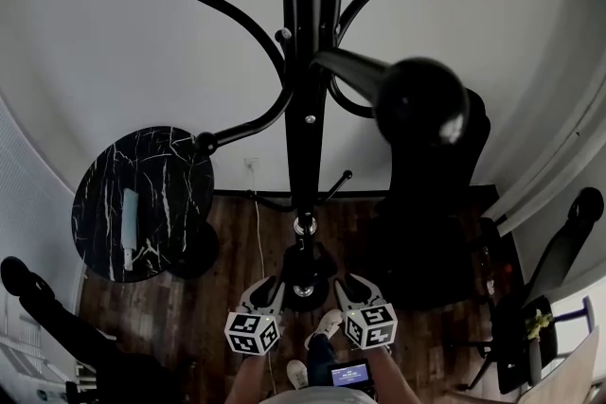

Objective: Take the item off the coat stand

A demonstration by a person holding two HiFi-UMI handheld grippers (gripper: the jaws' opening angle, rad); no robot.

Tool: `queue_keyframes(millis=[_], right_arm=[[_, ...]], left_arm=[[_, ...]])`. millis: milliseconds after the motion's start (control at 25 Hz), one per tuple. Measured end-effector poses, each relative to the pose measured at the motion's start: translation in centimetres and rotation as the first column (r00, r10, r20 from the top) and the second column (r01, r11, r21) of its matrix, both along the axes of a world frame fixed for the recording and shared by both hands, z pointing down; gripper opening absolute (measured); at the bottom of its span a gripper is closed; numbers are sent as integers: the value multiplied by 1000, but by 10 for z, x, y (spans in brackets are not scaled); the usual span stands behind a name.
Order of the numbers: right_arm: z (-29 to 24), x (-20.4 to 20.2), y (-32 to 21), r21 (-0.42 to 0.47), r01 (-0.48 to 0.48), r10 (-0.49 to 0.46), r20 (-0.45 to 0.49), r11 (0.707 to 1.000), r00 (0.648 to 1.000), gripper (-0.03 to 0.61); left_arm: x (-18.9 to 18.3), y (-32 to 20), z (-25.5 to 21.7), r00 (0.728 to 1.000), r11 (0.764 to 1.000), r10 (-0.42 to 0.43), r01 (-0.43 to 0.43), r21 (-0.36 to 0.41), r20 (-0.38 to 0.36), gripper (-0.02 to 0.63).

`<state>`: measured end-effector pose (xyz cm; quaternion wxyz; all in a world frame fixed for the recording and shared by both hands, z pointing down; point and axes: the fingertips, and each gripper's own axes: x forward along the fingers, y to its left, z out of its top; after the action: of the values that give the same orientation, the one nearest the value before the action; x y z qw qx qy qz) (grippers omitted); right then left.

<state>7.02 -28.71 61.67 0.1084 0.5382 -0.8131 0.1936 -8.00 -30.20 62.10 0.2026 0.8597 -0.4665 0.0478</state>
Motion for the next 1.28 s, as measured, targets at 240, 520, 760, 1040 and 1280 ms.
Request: queue_keyframes(millis=[240,520,760,1040,1280], right_arm=[[2,-9,-18,-4,30,-30,-19,1000,999,129],[8,-15,-34,-9,64,-64,-35,998,997,135],[3,-27,-41,32,123,-124,3,992,992,128],[1,-27,-41,29,131,-131,-2,991,991,51],[-1,-30,-29,23,131,-130,-48,991,990,48]], left_arm=[[7,-10,4,1000,1000,23,-23,3,-3,113],[16,-21,12,998,998,56,-56,-5,11,121],[17,-27,10,998,998,58,-58,12,4,81],[22,-23,12,994,994,114,-114,5,-6,32],[20,-16,6,993,993,121,-121,10,1,28]])
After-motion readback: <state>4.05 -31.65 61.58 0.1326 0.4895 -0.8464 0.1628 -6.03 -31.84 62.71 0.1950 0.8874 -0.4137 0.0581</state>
